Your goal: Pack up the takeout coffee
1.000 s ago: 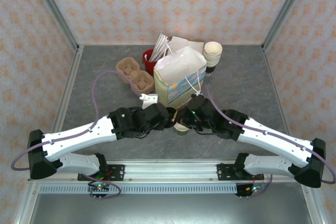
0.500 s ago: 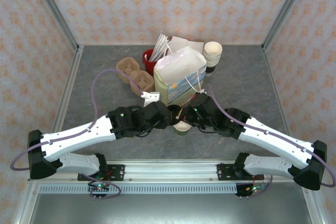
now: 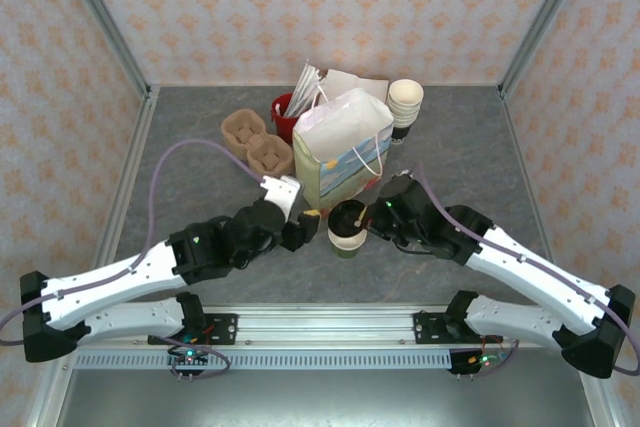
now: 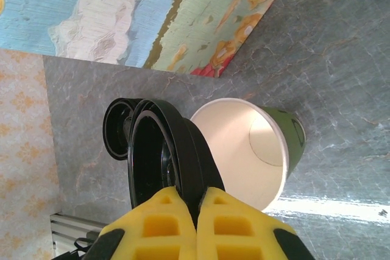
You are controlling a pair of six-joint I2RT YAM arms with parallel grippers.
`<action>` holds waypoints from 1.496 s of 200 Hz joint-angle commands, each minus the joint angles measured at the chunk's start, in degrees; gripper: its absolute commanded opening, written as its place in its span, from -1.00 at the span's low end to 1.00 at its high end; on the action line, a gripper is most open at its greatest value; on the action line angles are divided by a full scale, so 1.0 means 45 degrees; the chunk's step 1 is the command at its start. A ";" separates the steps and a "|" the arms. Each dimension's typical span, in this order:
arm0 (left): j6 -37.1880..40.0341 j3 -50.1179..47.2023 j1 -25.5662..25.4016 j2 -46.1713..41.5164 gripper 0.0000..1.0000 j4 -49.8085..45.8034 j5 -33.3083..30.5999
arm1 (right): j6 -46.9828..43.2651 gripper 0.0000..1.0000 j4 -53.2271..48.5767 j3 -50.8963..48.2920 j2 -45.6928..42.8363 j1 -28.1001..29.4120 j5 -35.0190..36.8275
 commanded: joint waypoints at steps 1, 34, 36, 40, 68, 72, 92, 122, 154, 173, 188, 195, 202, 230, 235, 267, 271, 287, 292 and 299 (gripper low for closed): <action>0.4903 -0.1749 -0.0203 -0.0783 0.23 0.3437 0.0962 | -0.0413 -1.00 -0.0799 0.0280 -0.0205 -0.0468 -0.0927; 0.8035 -0.3460 -0.0310 -0.1673 0.24 0.5610 0.2088 | -0.0844 -1.00 -0.1171 0.0342 -0.0192 -0.1745 -0.2810; 0.8185 -0.3460 -0.0310 -0.1675 0.25 0.5557 0.2138 | -0.0850 -1.00 -0.1184 0.0341 -0.0191 -0.1784 -0.2881; 0.8423 -0.3461 -0.0322 -0.1705 0.26 0.5504 0.2182 | -0.0896 -1.00 -0.1186 0.0339 -0.0200 -0.1958 -0.3129; 0.9613 -0.4082 -0.0327 -0.1705 0.31 0.6211 0.2560 | -0.1146 -1.00 -0.1194 0.0339 -0.0094 -0.2966 -0.4555; 0.9725 -0.4085 -0.0329 -0.1637 0.32 0.6147 0.2591 | -0.1172 -1.00 -0.1193 0.0349 -0.0066 -0.3058 -0.4707; 1.0170 -0.3955 -0.0358 -0.1150 0.32 0.5968 0.2586 | -0.1324 -1.00 -0.1257 0.0540 0.0157 -0.3361 -0.5314; 1.0677 -0.3641 -0.0412 -0.0432 0.31 0.6058 0.2700 | -0.1465 -1.00 -0.1400 0.0751 0.0490 -0.3390 -0.5858; 1.0834 -0.3053 -0.0425 0.0585 0.14 0.5752 0.1779 | -0.1462 -1.00 -0.1342 0.0733 0.0512 -0.3443 -0.6025; 1.1313 -0.3421 -0.0407 0.0745 0.14 0.6438 0.1852 | -0.1381 -1.00 -0.1141 0.0705 0.0528 -0.3444 -0.6236; 1.1418 -0.3371 -0.0407 0.0820 0.14 0.6663 0.1968 | -0.1356 -1.00 -0.1114 0.0727 0.0527 -0.3444 -0.6251; 1.1434 -0.3242 -0.0408 0.0847 0.12 0.6538 0.2015 | -0.1352 -1.00 -0.1100 0.0740 0.0532 -0.3442 -0.6271; 1.1479 -0.3123 -0.0410 0.0909 0.10 0.6444 0.2099 | -0.1327 -1.00 -0.1099 0.0745 0.0531 -0.3439 -0.6291; 1.1660 -0.3152 -0.0412 0.0921 0.08 0.6658 0.2316 | -0.1305 -1.00 -0.1008 0.0751 0.0552 -0.3444 -0.6380; 1.1732 -0.3202 -0.0407 0.0902 0.08 0.6708 0.2380 | -0.1271 -1.00 -0.0988 0.0751 0.0544 -0.3434 -0.6406; 1.1733 -0.3154 -0.0407 0.0940 0.07 0.6652 0.2513 | -0.1231 -1.00 -0.0872 0.0779 0.0570 -0.3443 -0.6524; 1.1741 -0.3148 -0.0407 0.0932 0.06 0.6631 0.2533 | -0.1245 -1.00 -0.0864 0.0781 0.0571 -0.3440 -0.6540; 1.1755 -0.3104 -0.0407 0.0999 0.03 0.6555 0.2515 | -0.1264 -1.00 -0.0848 0.0798 0.0605 -0.3435 -0.6582; 1.1779 -0.3075 -0.0412 0.1016 0.00 0.6523 0.2525 | -0.1252 -1.00 -0.0826 0.0790 0.0603 -0.3440 -0.6613; 1.1770 -0.3070 -0.0407 0.1018 -0.05 0.6559 0.2535 | -0.1237 -1.00 -0.0777 0.0785 0.0608 -0.3444 -0.6668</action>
